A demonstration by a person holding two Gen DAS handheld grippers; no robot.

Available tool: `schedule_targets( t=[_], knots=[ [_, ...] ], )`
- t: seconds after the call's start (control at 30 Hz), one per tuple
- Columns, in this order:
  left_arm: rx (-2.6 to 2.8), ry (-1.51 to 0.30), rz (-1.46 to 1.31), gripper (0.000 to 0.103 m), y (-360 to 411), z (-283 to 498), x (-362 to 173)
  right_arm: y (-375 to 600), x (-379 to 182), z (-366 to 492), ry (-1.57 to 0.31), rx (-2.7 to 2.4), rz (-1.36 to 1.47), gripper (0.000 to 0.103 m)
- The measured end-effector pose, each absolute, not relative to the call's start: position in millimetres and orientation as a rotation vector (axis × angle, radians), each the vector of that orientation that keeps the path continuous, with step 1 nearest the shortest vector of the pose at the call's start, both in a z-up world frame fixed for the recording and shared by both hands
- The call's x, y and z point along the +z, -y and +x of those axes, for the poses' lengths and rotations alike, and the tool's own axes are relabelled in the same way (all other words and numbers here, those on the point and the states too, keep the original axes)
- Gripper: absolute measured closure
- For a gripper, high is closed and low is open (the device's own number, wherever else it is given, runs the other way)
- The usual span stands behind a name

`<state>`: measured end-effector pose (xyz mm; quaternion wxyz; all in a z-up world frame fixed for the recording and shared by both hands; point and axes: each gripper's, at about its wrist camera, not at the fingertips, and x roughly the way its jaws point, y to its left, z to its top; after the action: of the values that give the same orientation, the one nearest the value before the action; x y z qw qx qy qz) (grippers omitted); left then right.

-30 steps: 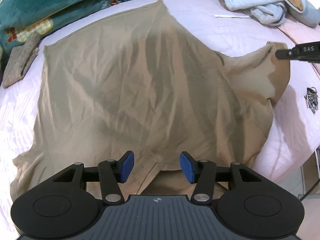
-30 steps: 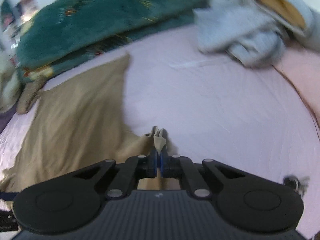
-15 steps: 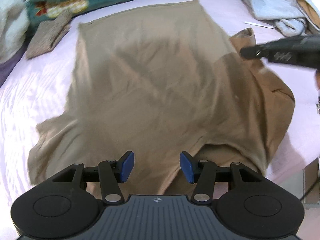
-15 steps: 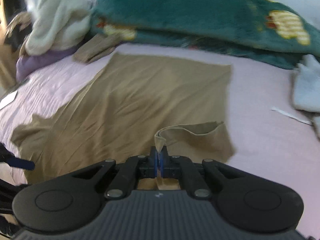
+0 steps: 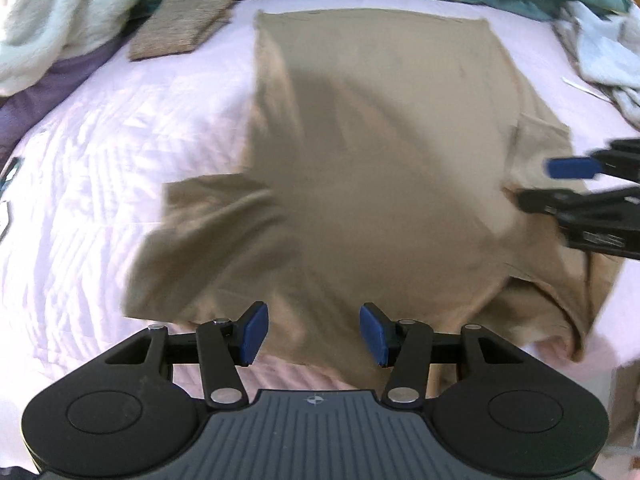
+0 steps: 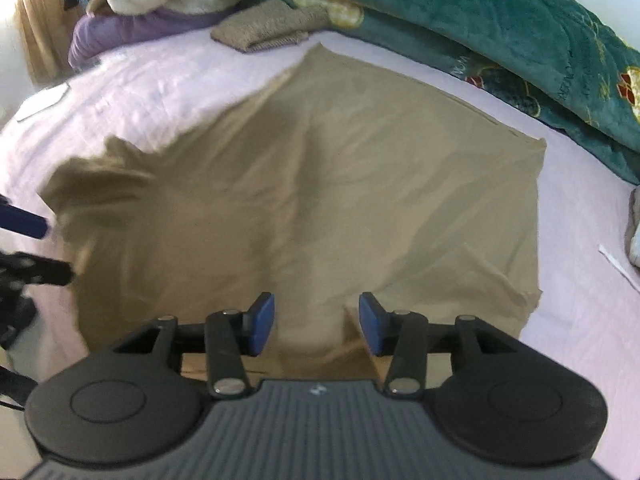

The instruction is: Fold clothes

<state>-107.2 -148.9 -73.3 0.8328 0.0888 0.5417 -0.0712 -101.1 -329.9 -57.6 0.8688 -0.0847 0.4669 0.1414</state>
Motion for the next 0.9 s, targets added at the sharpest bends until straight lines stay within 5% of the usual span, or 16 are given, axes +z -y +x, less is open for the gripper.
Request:
schedule_targets(
  t=[0.3, 0.5, 0.6, 0.63, 0.67, 0.9],
  knots=[
    [0.032, -1.137, 0.141, 0.05, 44, -51, -108, 301, -58, -102, -0.992, 0.369, -0.133, 0.047],
    [-0.056, -1.196, 0.172, 0.05, 50, -41, -136, 300, -63, -104, -1.021, 0.366, -0.129, 0.047],
    [-0.065, -1.218, 0.153, 0.067, 54, -44, -143, 309, -63, -103, -1.034, 0.345, -0.117, 0.045],
    [-0.059, -1.227, 0.135, 0.089, 53, -44, -145, 312, -63, -103, -1.037, 0.337, -0.113, 0.045],
    [-0.055, -1.226, 0.124, 0.094, 53, -45, -143, 315, -63, -104, -1.039, 0.329, -0.109, 0.044],
    [-0.043, -1.168, 0.141, 0.099, 71, -47, -119, 331, -68, -112, -1.051, 0.297, -0.079, 0.043]
  ],
)
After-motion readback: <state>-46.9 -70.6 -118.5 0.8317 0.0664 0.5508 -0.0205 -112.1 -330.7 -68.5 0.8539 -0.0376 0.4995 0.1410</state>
